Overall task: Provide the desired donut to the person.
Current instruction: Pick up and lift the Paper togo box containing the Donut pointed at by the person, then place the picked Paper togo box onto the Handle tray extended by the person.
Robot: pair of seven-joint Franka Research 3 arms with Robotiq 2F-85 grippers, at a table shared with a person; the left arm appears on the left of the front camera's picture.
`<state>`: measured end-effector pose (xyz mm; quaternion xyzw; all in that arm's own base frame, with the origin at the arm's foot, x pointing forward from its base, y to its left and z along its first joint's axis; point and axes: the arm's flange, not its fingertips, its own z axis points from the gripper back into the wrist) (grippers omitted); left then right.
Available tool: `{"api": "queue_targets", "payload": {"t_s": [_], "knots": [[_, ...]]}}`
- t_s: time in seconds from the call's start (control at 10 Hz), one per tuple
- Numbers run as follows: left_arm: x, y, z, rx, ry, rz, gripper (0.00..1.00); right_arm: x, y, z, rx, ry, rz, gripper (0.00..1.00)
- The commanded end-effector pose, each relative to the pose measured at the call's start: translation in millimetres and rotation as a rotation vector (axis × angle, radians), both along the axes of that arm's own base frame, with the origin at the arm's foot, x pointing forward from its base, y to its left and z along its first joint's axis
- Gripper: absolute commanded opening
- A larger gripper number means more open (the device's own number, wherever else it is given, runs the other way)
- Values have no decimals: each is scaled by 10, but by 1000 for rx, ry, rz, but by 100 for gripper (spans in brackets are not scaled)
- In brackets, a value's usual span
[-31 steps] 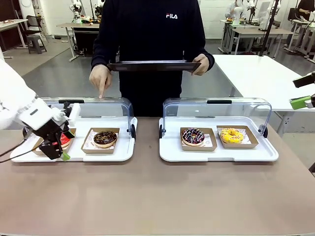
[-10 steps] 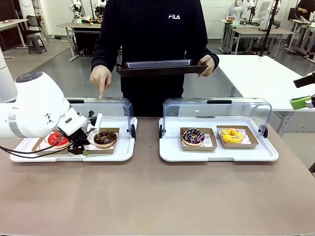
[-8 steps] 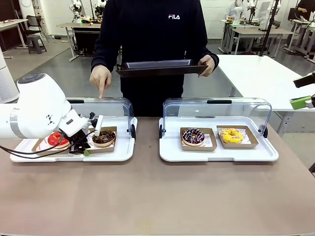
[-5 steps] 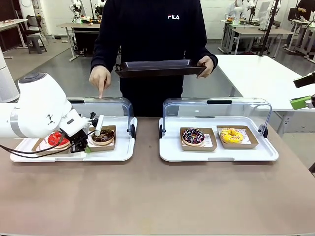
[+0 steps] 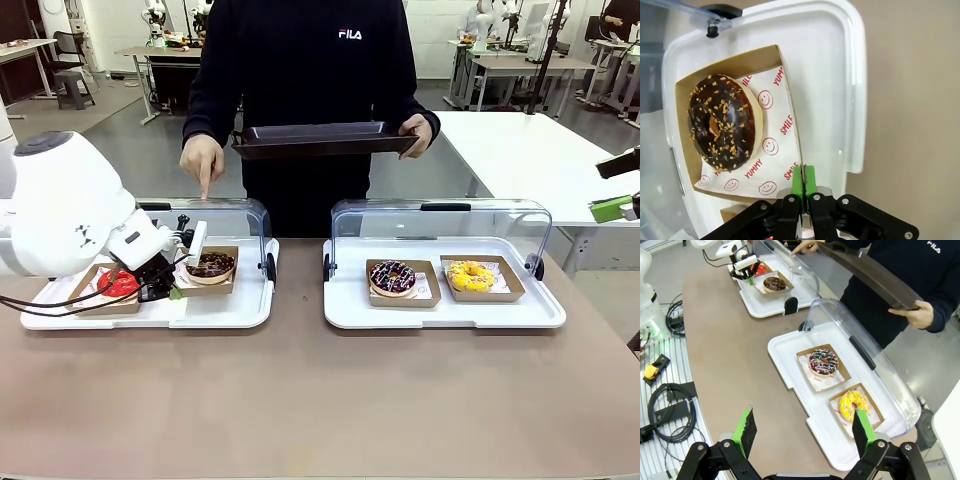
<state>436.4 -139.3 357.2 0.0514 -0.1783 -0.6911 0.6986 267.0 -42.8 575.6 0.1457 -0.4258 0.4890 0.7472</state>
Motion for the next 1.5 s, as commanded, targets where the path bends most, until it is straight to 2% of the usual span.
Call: {"api": "queue_targets", "payload": {"t_s": [0.0,0.2,0.3,0.6,0.8,0.9,1.0,1.1,1.4], "knots": [[-473,127,211,-33,5,15,0,11,7,-13,-3,0,18,100],[-1072,219,516,-93,78,38,0,11,7,-13,-3,0,18,100],[-1347,240,732,-109,83,50,0,11,7,-13,-3,0,18,100],[-1883,334,1385,-125,99,153,0,11,7,-13,-3,0,18,100],[-2017,443,1673,-133,75,140,0,11,7,-13,-3,0,18,100],[-2004,496,1712,-114,72,161,0,11,7,-13,-3,0,18,100],[-1853,567,1609,-122,226,140,0,11,7,-13,-3,0,18,100],[-1830,396,2080,-135,88,137,0,11,7,-13,-3,0,18,100],[-1830,396,2080,-135,88,137,0,11,7,-13,-3,0,18,100]]}}
